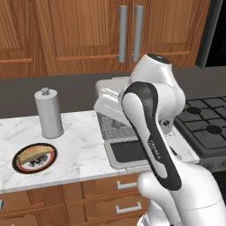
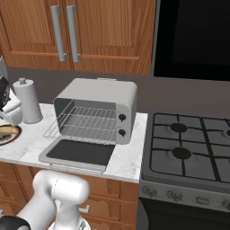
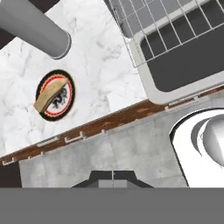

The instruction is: Pull the toaster oven rack outwards. Pick up the baguette from the plate and place it on the toaster oven rack. Close the toaster oven door fully and set the temperature to the lowest setting.

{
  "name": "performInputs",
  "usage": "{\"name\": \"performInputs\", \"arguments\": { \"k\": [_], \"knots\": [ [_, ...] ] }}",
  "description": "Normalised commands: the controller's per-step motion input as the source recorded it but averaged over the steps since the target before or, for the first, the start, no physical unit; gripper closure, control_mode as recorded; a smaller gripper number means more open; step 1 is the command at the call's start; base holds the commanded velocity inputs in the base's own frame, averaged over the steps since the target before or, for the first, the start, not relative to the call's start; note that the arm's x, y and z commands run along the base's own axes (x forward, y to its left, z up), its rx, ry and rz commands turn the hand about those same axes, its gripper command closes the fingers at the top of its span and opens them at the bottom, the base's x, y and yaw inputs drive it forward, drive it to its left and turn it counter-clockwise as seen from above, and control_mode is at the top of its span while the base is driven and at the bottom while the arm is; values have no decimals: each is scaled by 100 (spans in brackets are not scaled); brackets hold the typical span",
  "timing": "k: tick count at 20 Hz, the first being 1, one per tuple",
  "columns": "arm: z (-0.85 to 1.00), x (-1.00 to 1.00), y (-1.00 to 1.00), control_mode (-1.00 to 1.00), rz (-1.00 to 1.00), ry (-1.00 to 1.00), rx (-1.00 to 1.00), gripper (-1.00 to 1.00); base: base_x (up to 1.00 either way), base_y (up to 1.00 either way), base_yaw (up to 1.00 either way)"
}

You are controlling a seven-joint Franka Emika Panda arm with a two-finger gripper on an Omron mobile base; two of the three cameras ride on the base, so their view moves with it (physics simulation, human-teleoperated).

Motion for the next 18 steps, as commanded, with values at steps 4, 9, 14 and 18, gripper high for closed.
{"name": "performInputs", "arguments": {
  "k": [4,9,14,18],
  "knots": [
    [-54,13,80,-100,-3,2,0,100,0,0,0],
    [-67,39,74,-100,-16,0,0,100,0,0,0],
    [-51,55,75,-100,-19,0,0,100,0,0,0],
    [-24,56,76,-100,-16,-1,-2,100,0,0,0]
  ]
}}
